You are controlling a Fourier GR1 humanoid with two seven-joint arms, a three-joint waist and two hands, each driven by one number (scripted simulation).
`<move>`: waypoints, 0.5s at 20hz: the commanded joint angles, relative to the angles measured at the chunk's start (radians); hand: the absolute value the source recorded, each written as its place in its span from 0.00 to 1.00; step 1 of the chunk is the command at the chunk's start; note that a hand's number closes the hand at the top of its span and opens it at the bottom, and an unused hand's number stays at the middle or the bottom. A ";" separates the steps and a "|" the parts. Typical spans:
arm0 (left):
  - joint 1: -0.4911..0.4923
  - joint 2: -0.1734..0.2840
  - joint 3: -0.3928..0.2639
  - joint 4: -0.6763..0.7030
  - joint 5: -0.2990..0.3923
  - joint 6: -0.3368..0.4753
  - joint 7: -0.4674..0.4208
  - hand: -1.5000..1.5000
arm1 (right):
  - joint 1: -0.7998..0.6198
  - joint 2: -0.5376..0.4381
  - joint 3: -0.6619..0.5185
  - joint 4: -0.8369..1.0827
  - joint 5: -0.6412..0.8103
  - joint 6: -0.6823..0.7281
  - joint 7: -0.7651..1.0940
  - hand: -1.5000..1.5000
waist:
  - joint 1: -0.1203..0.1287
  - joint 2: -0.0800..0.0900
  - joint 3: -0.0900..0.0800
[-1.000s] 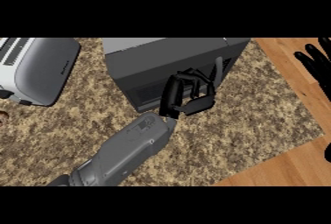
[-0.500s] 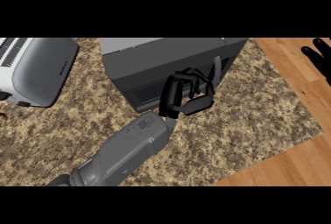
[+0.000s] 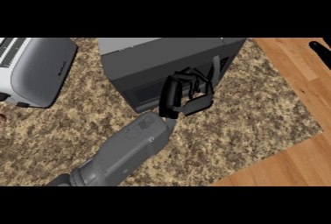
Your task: Pick up the milk, place it into the microwave and close the microwave
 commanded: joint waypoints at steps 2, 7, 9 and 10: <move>-0.064 0.000 0.029 0.086 0.027 -0.022 0.001 1.00 | -0.010 -0.012 0.001 -0.001 -0.020 0.011 0.013 0.00 | -0.013 0.018 -0.002; -0.072 0.000 0.030 0.095 0.045 -0.024 -0.016 1.00 | -0.020 -0.027 -0.012 0.010 -0.047 0.004 0.028 0.00 | -0.009 0.017 -0.002; -0.074 0.000 0.031 0.103 0.052 -0.012 -0.023 1.00 | -0.016 -0.040 -0.017 0.012 -0.053 0.012 0.032 0.00 | -0.015 0.015 -0.001; -0.074 0.000 0.034 0.101 0.060 -0.022 -0.026 1.00 | -0.016 -0.032 -0.010 0.008 -0.062 0.019 0.031 0.00 | -0.011 0.016 -0.002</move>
